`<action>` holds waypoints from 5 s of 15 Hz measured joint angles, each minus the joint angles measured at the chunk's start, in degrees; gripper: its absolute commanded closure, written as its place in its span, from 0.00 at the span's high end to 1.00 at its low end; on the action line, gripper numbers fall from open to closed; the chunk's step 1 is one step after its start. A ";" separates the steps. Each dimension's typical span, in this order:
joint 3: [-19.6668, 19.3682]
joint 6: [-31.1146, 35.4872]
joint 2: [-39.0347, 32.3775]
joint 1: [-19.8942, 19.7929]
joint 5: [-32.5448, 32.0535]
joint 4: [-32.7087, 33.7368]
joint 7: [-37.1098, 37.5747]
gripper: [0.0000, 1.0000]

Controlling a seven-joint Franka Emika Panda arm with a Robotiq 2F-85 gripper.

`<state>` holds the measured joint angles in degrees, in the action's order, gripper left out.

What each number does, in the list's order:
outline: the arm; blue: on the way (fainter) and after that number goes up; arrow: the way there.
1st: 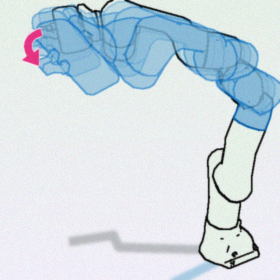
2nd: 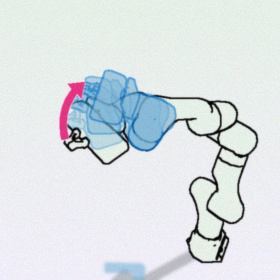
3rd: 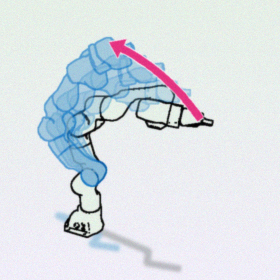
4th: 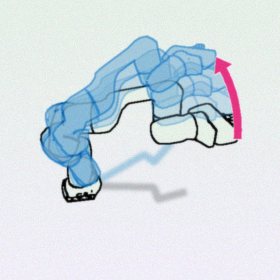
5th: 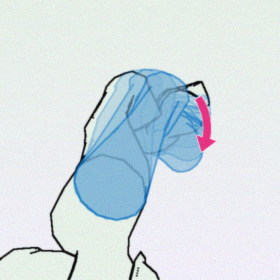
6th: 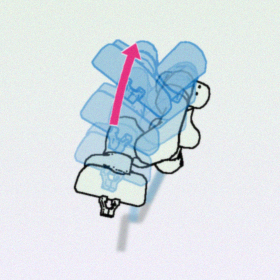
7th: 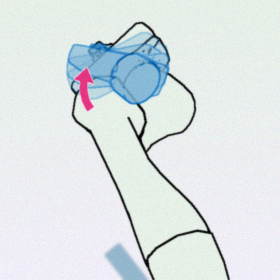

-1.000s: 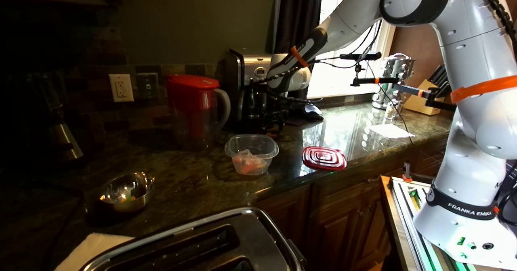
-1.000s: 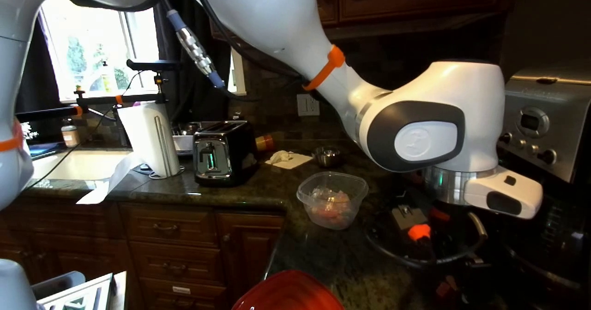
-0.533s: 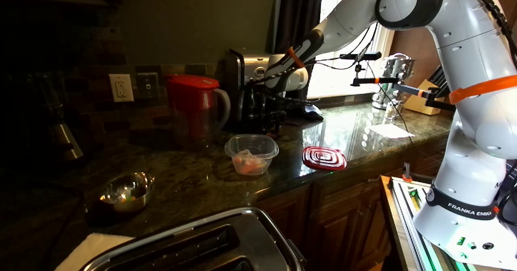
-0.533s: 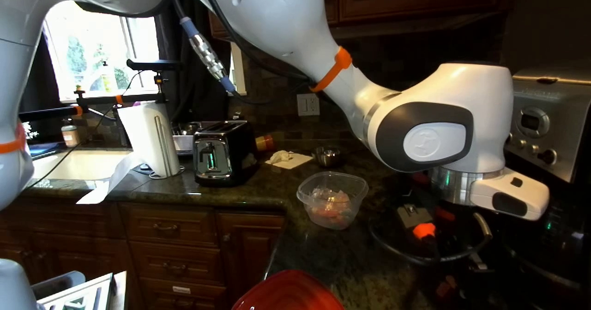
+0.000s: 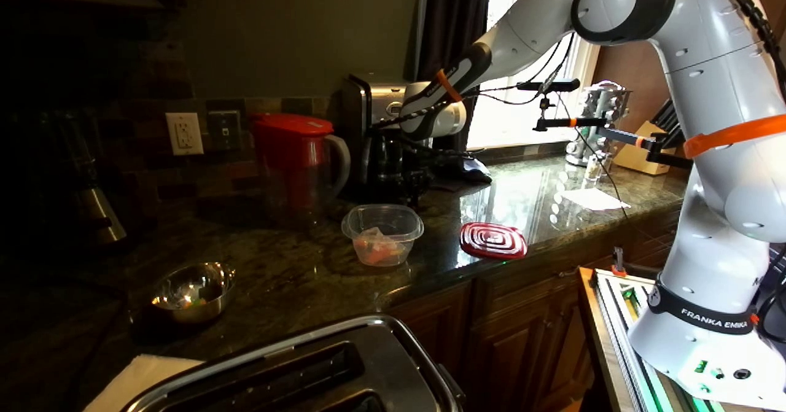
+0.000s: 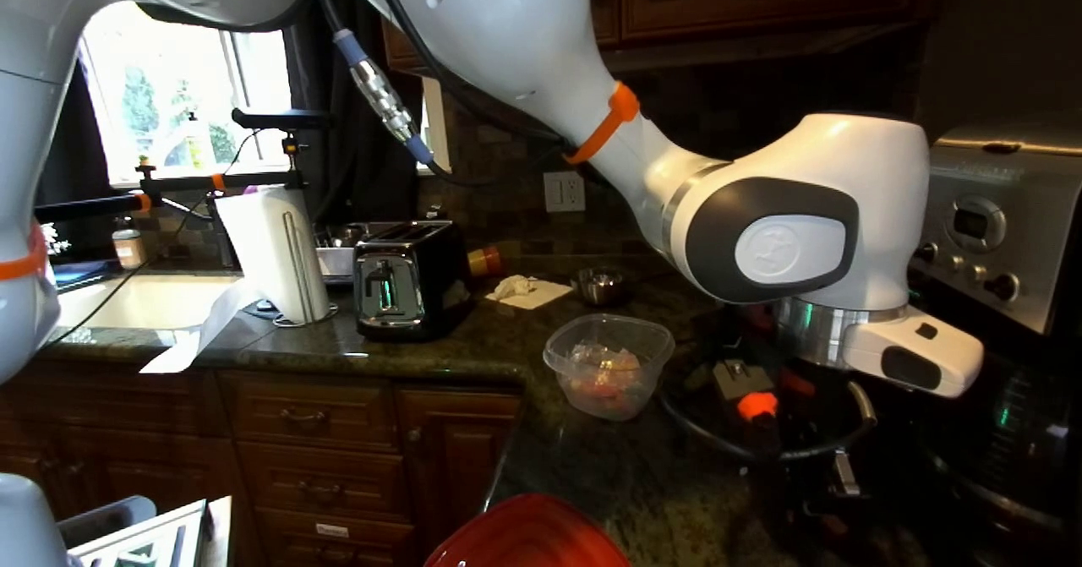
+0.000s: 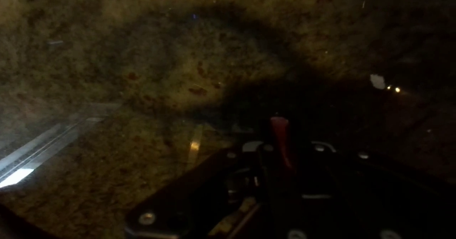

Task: Place the two orange objects from the counter in the clear bowl.

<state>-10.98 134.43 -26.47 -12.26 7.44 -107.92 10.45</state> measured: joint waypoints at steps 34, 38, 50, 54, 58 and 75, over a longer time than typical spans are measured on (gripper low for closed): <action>10.20 -14.03 23.87 10.75 5.21 -13.34 -36.62 1.00; 10.11 -12.47 20.08 10.04 5.22 -10.96 -36.88 1.00; 10.23 -10.97 12.81 9.11 4.16 -5.67 -37.57 1.00; 10.41 -10.97 12.94 9.11 4.10 -4.96 -37.57 1.00; 10.48 -10.97 13.35 9.08 3.76 -4.69 -37.57 1.00; 10.47 -11.19 12.49 8.31 0.51 -4.67 -37.40 1.00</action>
<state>-0.51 123.25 -13.98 -3.95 7.95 -112.59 -26.95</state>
